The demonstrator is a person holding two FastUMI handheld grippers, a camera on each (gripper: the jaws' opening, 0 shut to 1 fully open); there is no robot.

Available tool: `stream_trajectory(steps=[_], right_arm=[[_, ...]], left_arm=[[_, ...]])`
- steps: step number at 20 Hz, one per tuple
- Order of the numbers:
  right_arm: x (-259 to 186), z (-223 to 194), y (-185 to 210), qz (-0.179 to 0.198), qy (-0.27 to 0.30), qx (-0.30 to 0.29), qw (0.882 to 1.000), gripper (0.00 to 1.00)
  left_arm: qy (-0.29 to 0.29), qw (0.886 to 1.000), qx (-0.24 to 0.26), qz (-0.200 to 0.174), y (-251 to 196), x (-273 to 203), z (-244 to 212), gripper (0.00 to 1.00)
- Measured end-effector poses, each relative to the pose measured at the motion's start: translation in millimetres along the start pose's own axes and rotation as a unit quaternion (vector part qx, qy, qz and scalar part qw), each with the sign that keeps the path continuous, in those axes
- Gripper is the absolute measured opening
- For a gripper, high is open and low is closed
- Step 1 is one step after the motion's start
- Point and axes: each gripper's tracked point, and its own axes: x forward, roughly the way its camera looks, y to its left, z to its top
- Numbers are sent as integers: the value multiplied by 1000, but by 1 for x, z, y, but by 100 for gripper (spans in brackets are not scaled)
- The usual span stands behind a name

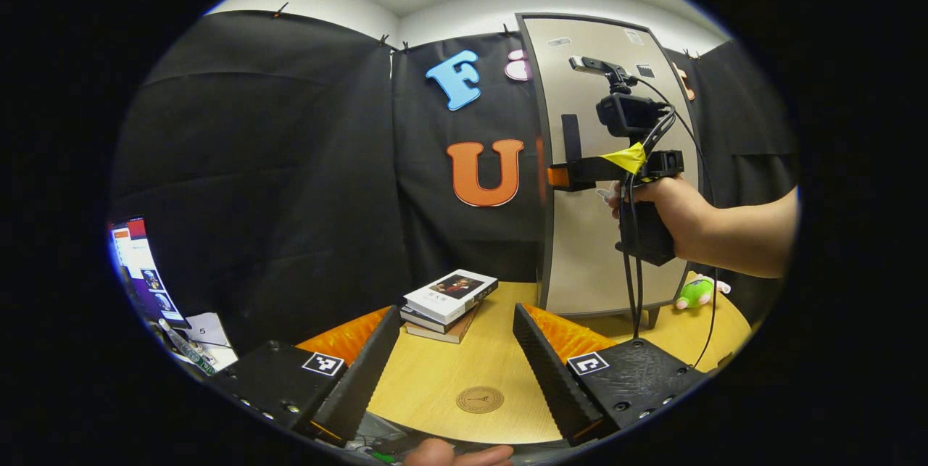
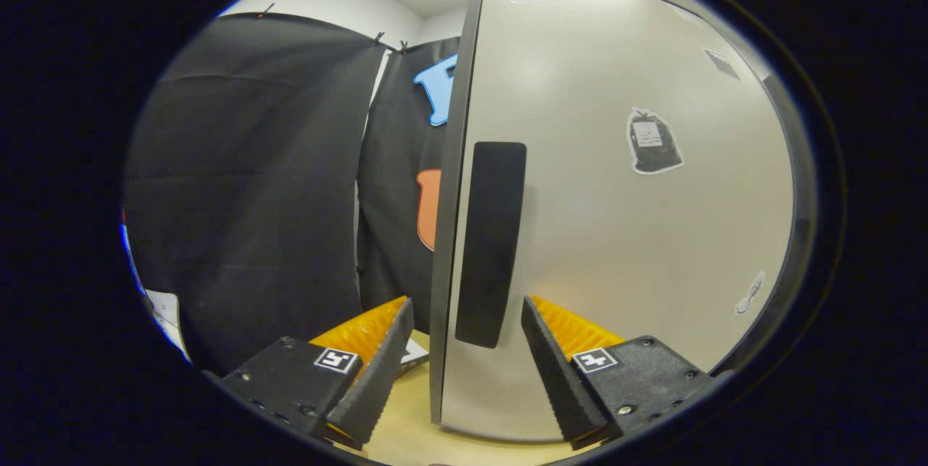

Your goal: Open the cabinet door with the right hand, grasp the bottle in the cabinet with the left hand and place it on the coaster, then close the cabinet door with the right hand.

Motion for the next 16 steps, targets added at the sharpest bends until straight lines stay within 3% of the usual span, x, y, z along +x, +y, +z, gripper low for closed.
stream_trajectory(steps=[4,5,6,13,16], right_arm=[[11,-12,-1,-4,22,-12,1000,63],[14,-9,0,-10,16,-5,1000,44],[12,-10,-2,-11,15,-1,1000,37],[1,-10,2,12,22,8,1000,18],[-21,-11,8,28,21,17,999,17]], left_arm=[[7,1000,1,-2,0,-3,0,96],[7,1000,2,-4,-2,-4,0,96],[9,1000,3,-5,-3,-3,0,96],[19,999,12,-25,-7,11,-11,96],[16,999,14,-36,-14,5,-10,96]])
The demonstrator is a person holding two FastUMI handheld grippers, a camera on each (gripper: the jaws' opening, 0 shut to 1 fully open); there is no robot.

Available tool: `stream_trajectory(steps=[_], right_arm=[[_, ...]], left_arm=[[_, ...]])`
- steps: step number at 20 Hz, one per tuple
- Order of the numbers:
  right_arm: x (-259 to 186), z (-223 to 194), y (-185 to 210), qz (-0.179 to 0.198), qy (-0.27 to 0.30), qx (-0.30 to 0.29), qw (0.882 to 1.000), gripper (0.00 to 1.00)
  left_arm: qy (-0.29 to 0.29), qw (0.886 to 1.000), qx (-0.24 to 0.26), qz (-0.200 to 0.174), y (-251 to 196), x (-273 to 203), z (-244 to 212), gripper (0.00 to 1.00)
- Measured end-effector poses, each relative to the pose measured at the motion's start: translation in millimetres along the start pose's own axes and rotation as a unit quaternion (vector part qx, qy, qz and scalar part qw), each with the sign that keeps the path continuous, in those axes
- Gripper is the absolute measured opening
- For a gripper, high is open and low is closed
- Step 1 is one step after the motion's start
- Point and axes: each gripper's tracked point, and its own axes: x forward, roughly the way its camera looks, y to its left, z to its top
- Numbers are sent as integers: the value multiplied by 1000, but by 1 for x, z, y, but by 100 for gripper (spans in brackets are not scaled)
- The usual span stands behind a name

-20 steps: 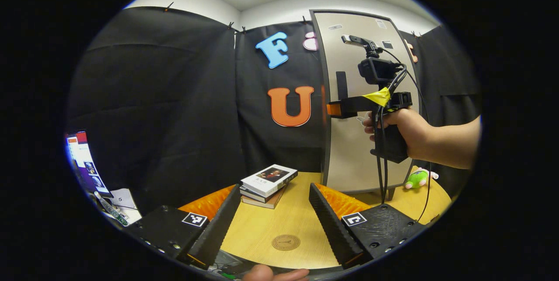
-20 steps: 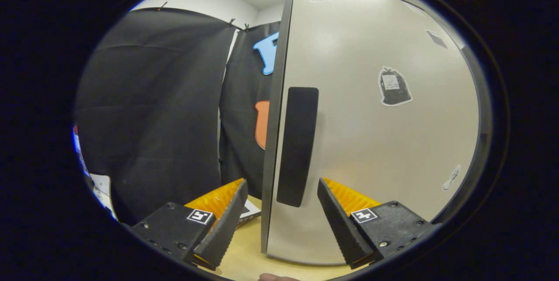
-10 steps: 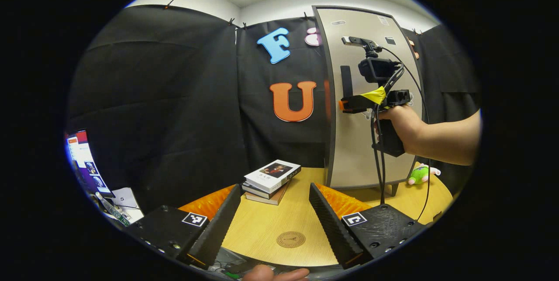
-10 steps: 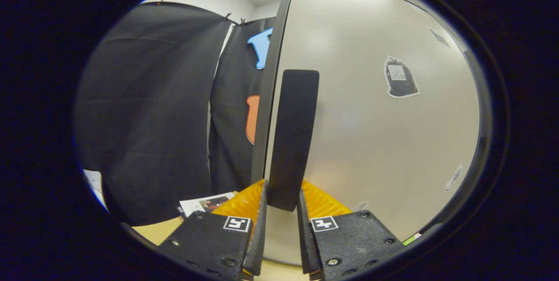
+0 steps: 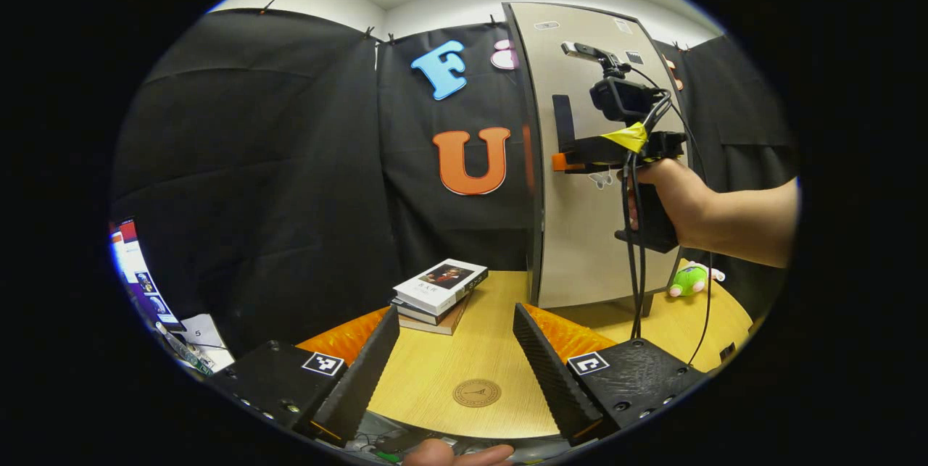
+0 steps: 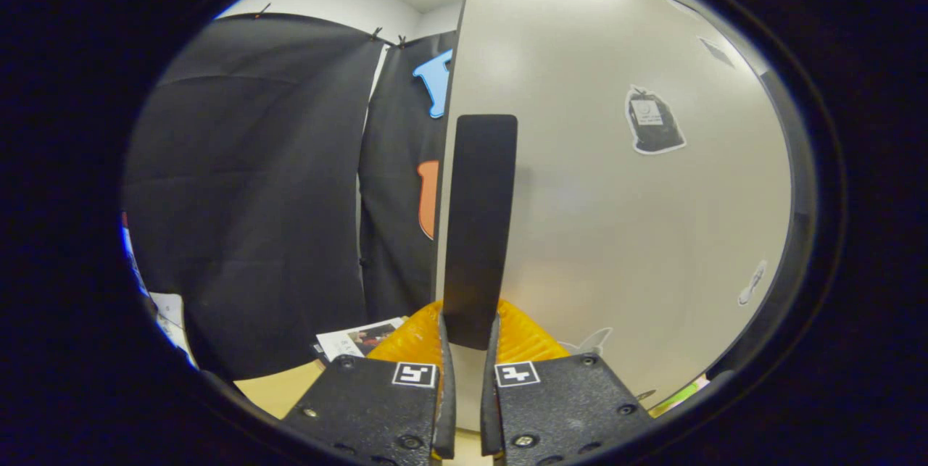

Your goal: Open the cabinet door with the right hand, grasp the bottle in the cabinet with the left hand and place it on the coaster, then close the cabinet door with the right hand.

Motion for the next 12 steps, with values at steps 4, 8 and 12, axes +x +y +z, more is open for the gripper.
stream_trajectory(steps=[4,8,12], right_arm=[[-45,-3,3,21,4,-1,1000,15],[-86,-6,1,43,9,11,999,16],[-97,-7,2,45,16,27,998,15]], left_arm=[[-4,1000,2,-12,-4,-1,4,96],[-6,1000,6,-29,-14,-4,3,96],[-11,999,12,-46,-27,-10,6,96]])
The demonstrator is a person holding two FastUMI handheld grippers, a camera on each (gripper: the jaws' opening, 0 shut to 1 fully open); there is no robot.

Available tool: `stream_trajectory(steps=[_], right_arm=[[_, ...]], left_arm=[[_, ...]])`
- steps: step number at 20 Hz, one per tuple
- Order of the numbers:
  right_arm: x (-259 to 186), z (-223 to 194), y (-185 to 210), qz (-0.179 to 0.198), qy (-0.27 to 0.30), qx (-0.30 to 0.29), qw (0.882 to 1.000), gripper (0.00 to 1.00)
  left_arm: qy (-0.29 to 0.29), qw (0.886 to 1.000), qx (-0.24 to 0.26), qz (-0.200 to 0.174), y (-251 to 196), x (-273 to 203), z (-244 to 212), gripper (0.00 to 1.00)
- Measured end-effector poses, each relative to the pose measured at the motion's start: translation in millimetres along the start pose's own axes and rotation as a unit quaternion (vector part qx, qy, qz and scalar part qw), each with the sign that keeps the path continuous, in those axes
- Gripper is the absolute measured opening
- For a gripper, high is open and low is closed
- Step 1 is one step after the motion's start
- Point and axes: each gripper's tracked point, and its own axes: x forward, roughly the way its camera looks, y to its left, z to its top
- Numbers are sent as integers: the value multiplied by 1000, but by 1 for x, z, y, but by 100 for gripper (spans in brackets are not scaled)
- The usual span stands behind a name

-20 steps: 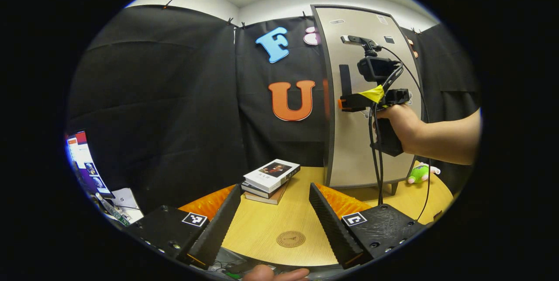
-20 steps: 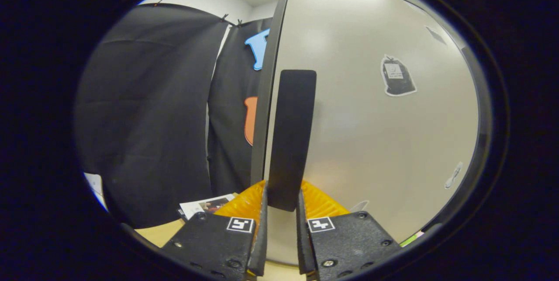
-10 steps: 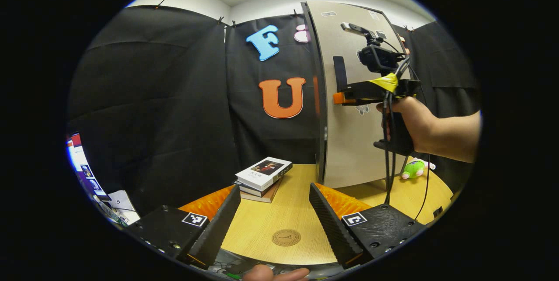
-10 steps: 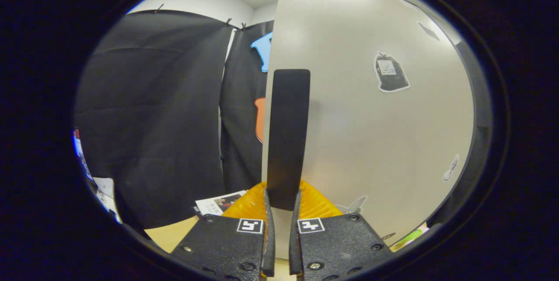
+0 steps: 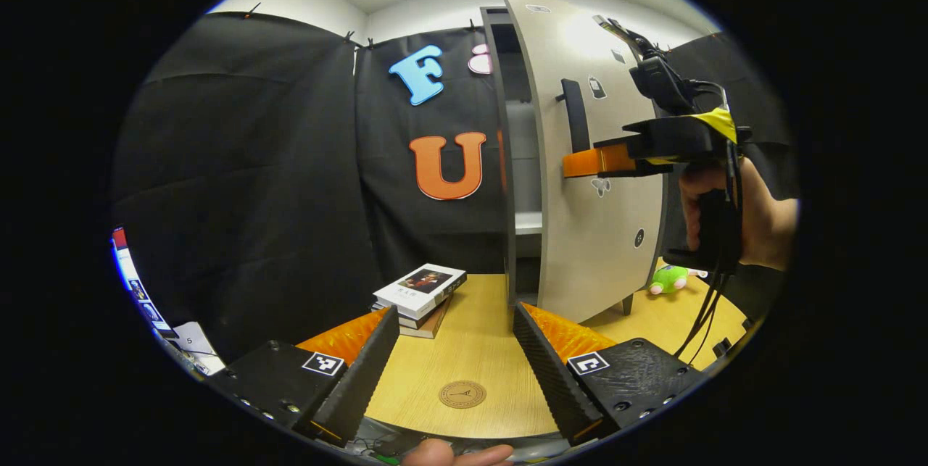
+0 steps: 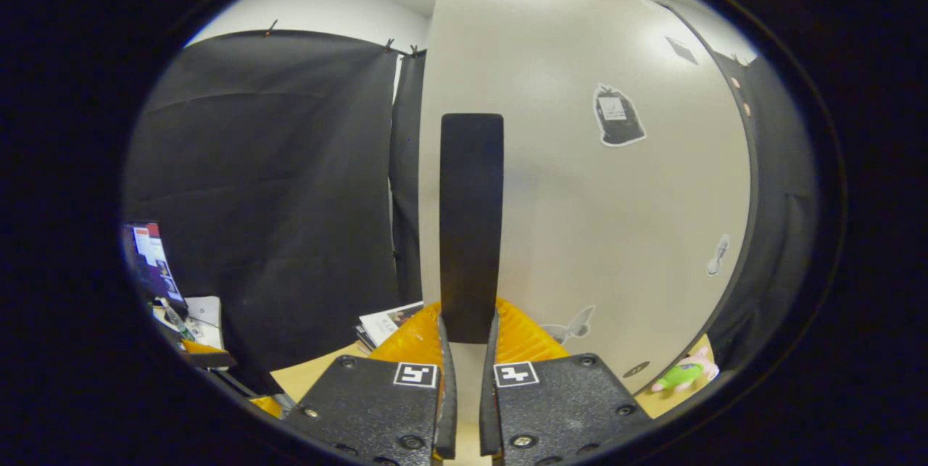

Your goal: Open the cabinet door with the right hand, grasp the bottle in the cabinet with the left hand and place it on the coaster, then close the cabinet door with the right hand.

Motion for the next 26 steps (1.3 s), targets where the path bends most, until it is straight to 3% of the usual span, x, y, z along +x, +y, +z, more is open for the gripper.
stream_trajectory(steps=[9,26], right_arm=[[-19,-3,-10,11,-4,22,1000,15],[-44,-9,-34,-47,2,33,998,15]], left_arm=[[-10,1000,3,-30,-36,3,15,96],[-19,990,16,-136,-135,41,33,96]])
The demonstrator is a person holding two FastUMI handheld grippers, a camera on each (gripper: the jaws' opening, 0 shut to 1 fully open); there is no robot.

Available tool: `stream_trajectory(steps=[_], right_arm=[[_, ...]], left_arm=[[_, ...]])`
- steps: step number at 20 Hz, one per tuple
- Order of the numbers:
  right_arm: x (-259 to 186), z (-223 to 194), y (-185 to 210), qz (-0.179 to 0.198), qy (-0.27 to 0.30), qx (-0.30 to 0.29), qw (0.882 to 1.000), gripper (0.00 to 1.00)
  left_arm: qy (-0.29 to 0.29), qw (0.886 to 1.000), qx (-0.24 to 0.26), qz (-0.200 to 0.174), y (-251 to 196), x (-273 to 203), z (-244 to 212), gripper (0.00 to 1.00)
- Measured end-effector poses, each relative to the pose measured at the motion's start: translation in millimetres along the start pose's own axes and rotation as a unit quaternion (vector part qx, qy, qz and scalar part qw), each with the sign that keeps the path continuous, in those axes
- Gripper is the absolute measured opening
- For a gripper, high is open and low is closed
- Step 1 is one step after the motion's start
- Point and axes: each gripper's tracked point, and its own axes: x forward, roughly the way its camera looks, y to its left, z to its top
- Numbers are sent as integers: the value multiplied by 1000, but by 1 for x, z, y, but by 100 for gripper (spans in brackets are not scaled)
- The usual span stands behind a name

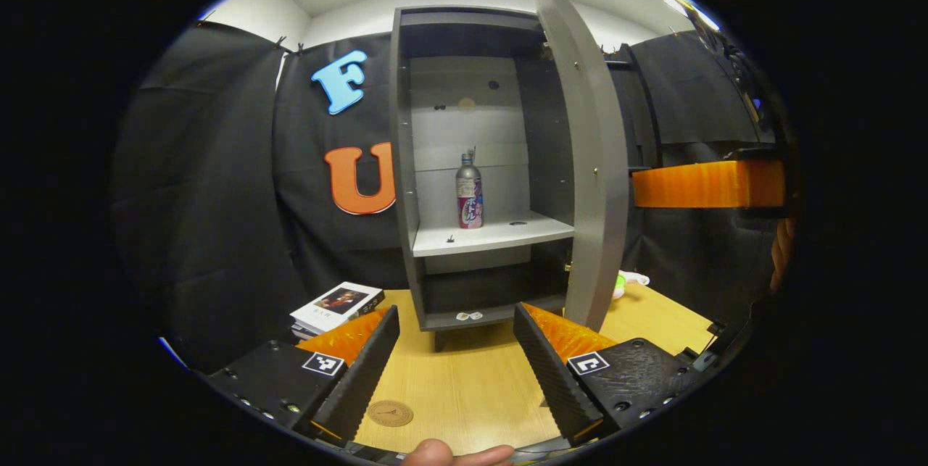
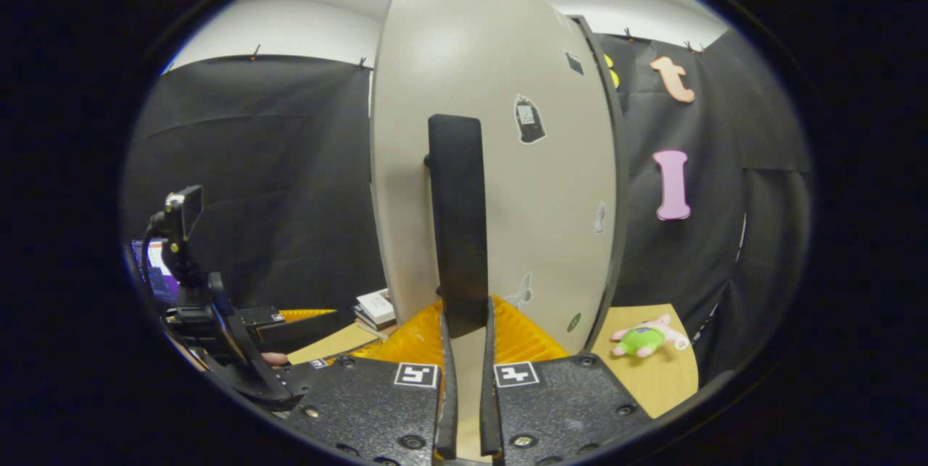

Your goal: Open the cabinet door with the right hand, grasp the bottle in the cabinet with the left hand and place it on the coaster, then close the cabinet door with the right hand.

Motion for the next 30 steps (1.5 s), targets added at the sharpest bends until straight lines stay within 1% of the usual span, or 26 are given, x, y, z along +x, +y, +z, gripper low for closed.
stream_trajectory(steps=[5,7,10,12,13,14,15,17,19,21,24,26,28,29,30], right_arm=[[-6,0,-12,-32,-2,-3,999,15],[-6,1,-17,-57,-9,12,998,14],[-9,1,-20,-82,-15,28,996,13],[-13,3,-30,-105,-20,15,994,12],[-16,4,-37,-120,-22,-1,992,10],[-20,5,-47,-132,-23,-16,991,12],[-23,7,-52,-138,-23,-18,990,12],[-24,4,-52,-143,-25,-2,989,11],[-27,4,-56,-155,-26,1,988,12],[-35,4,-69,-172,-27,1,985,12],[-47,3,-92,-199,-30,9,980,12],[-51,5,-105,-220,-31,8,975,12],[-55,6,-122,-244,-31,3,969,10],[-55,6,-127,-248,-35,9,968,7],[-55,5,-125,-242,-37,18,969,7]], left_arm=[[-17,1000,-3,-24,-17,19,15,96],[-26,999,-3,-28,-21,33,26,96],[-42,999,1,-35,-28,56,47,96],[-51,998,-2,-41,-33,76,63,96],[-53,997,-12,-47,-36,85,68,96],[-57,997,-19,-49,-38,96,75,96],[-62,997,-21,-47,-37,105,84,96],[-69,996,-18,-45,-36,125,96,96],[-68,996,-20,-48,-37,150,101,95],[-67,996,-29,-46,-34,181,102,96],[-58,997,-29,-31,-23,222,104,96],[-51,997,-37,-40,-26,245,105,96],[-55,998,-32,-32,-19,267,112,95],[-57,998,-26,-29,-18,278,115,95],[-55,998,-17,-30,-18,288,115,95]])
